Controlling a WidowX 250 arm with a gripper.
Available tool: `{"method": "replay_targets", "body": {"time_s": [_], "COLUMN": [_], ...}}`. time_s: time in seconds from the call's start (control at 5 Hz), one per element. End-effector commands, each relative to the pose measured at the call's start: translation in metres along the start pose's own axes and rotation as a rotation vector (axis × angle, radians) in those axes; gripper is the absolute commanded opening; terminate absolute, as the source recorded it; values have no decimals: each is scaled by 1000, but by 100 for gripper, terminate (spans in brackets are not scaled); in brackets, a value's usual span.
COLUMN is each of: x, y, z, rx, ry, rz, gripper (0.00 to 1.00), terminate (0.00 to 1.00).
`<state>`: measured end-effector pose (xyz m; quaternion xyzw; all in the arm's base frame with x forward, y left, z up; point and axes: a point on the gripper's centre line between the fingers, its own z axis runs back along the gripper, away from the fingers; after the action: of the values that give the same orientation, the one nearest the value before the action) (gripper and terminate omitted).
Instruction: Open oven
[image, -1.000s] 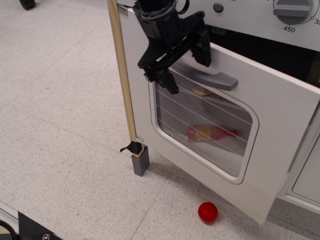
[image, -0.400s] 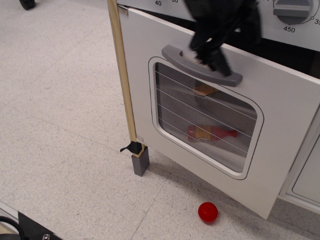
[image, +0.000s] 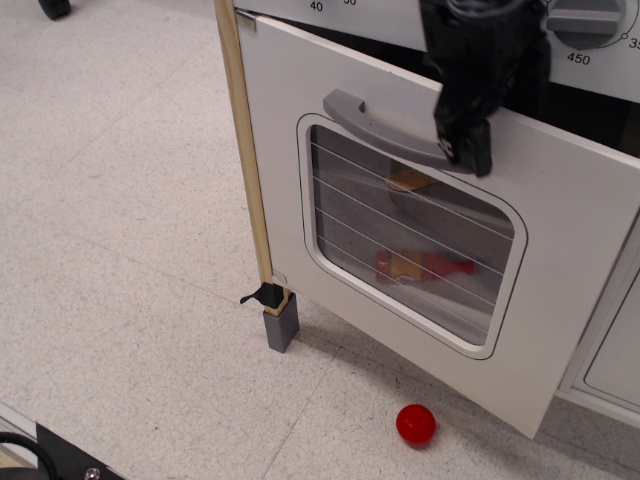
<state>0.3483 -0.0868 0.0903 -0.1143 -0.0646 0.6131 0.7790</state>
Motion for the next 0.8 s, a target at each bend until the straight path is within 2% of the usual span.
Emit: {"method": "replay_targets", "body": {"time_s": [0.0,0.2,0.6], "x": [4,14,54], "y": [22,39,95], "z": [7,10,19], "rx": [22,67,157], "ry": [25,53,-35], "rz": [-13,-96,-528], "gripper": [100,100,100], "terminate": [0,0,0]}}
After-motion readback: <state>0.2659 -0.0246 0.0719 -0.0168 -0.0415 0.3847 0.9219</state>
